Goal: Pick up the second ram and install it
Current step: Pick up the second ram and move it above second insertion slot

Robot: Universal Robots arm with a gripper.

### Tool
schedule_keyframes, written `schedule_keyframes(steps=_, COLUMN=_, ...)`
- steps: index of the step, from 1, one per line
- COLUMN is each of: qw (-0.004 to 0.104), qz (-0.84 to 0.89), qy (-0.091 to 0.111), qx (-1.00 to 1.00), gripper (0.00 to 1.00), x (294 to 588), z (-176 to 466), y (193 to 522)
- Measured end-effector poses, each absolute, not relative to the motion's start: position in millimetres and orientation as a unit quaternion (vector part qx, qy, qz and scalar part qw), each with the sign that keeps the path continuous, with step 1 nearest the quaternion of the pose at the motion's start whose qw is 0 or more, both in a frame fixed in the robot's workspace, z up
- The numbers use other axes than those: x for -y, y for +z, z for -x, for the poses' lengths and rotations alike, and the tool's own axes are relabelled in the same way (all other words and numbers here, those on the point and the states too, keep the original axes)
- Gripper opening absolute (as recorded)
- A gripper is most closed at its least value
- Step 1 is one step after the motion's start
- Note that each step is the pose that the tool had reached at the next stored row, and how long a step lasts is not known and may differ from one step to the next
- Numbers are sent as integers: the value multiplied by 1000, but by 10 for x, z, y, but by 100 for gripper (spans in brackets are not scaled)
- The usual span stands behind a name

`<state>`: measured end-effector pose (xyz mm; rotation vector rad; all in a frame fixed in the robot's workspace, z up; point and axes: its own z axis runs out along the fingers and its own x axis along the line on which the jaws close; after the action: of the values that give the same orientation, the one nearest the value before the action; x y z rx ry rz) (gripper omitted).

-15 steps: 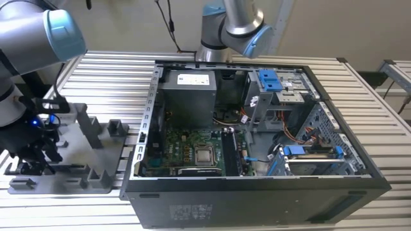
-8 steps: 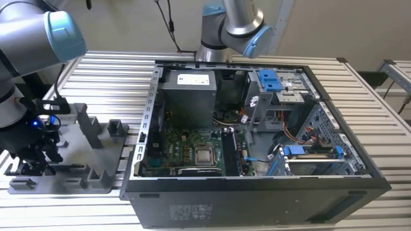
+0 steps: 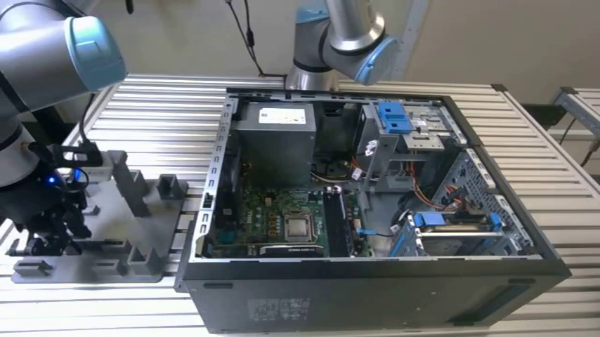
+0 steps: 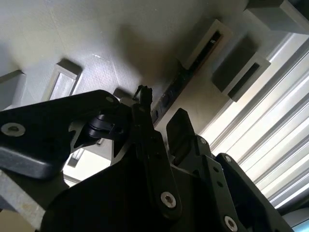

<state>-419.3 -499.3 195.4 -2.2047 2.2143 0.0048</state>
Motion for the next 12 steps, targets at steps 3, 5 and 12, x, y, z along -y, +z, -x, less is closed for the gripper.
schedule_keyframes(steps=3, qw=8, qz=706, qy=2, qx=-709, gripper=27, x=4993, z=4193, y=1953)
schedule_keyframes(steps=5, qw=8, qz=706, qy=2, qx=-709, gripper=21, x=4993, z=4193, y=1953)
schedule_keyframes(steps=12, qw=8, qz=706, qy=2, qx=-709, gripper=15, x=4993, z=4193, y=1952)
